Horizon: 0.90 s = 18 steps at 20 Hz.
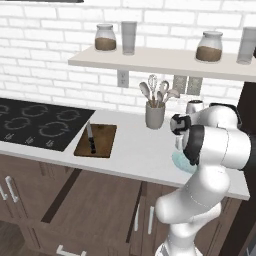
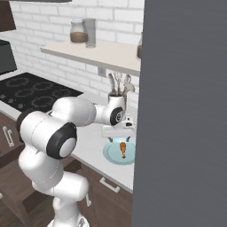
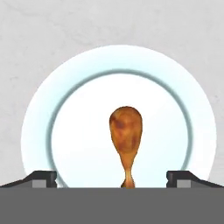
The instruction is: Pick up the knife from the drawer and place it on the cutting board. Then place the meat from the plate to the cutting board.
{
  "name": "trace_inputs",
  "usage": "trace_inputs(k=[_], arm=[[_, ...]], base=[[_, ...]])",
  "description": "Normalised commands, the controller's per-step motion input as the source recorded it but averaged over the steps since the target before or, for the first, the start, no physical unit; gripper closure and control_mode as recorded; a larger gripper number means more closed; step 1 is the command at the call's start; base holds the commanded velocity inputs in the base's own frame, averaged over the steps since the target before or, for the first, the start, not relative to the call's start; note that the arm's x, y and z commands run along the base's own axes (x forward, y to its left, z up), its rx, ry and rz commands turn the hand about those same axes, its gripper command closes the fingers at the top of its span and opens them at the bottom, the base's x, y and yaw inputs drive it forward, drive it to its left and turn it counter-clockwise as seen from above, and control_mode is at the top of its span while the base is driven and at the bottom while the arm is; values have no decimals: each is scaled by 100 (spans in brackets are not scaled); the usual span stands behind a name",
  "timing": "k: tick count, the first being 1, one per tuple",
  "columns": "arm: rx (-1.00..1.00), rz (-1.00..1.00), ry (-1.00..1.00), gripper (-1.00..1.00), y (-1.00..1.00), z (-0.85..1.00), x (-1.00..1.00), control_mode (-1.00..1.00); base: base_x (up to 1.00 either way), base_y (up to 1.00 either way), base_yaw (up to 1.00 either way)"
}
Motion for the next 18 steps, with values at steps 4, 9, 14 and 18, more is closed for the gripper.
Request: trace_inputs(k=[4,9,14,18], arm=[[0,4,0,-100,-27,-42,0,-100],[1,6,0,-100,-24,-36,0,-100],[0,6,0,-100,0,-35,3,-100],[1,4,0,-100,0,-24,0,-100]], base=[[0,0,0],[0,0,0],[0,0,0],[0,0,0]])
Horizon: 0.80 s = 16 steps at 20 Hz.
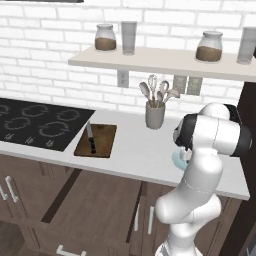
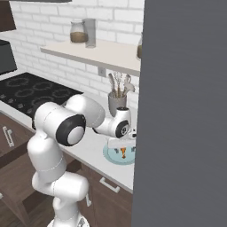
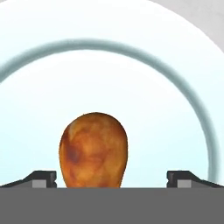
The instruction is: Pick up the knife from the drawer and place it on the cutting board. Then place the meat from the plate to the cutting board.
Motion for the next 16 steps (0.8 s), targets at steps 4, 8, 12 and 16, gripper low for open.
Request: trace_inputs(k=[4,8,12,16], arm=[[2,0,0,100,0,-24,0,-100],[4,0,0,100,0,-4,0,-100],[9,0,0,100,0,6,-1,-100],[12,5,-6,100,6,36,-16,-100]], base=[[0,0,0],[0,0,0],[0,0,0],[0,0,0]])
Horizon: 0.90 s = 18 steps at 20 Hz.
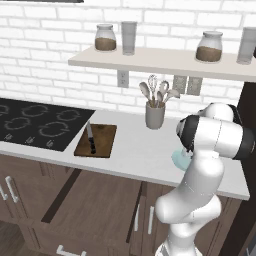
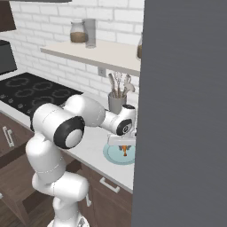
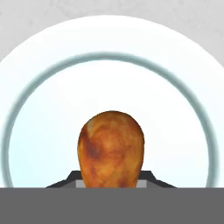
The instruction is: Pick up the knife from the drawer and place it on the cutting board. Then place the meat from the plate to the cutting board.
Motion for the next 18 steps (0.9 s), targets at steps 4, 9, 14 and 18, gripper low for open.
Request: trace_inputs(k=[4,9,14,18], arm=[[5,20,-14,100,38,74,-26,-100],[1,43,-2,100,76,61,6,-100],[0,52,0,100,88,51,13,-100],[0,52,-5,100,83,43,13,-100]], base=[[0,0,0],[0,0,0],[0,0,0],[0,0,0]])
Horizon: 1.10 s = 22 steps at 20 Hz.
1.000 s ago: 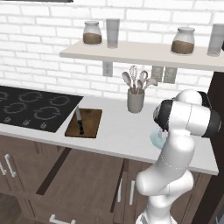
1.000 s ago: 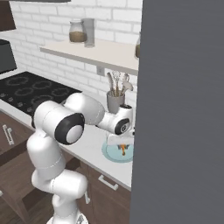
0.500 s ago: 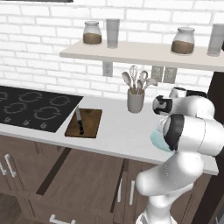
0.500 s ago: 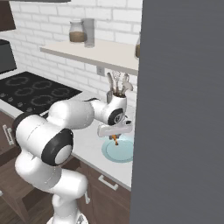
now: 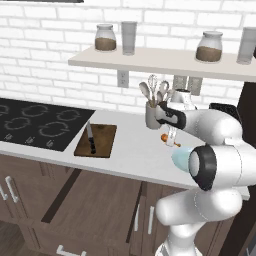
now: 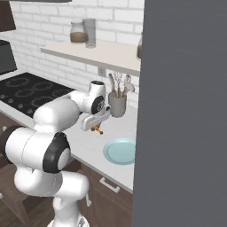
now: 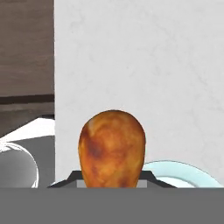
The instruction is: Pick up the knife from the drawer and place it on the cutting board. Then place the meat from the plate to the cutting board.
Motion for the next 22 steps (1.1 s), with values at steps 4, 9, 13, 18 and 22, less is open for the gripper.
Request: trace_inputs(k=[4,9,13,18,22], arm=[[0,47,-11,100,85,18,21,-100],[0,42,-8,100,94,0,20,-100],[0,43,-8,100,86,0,24,-100],[-1,40,-17,100,54,0,41,-100],[-3,32,-15,100,30,-1,61,-100]], base=[[0,0,0],[0,0,0],[0,0,0],[0,0,0],[0,0,0]])
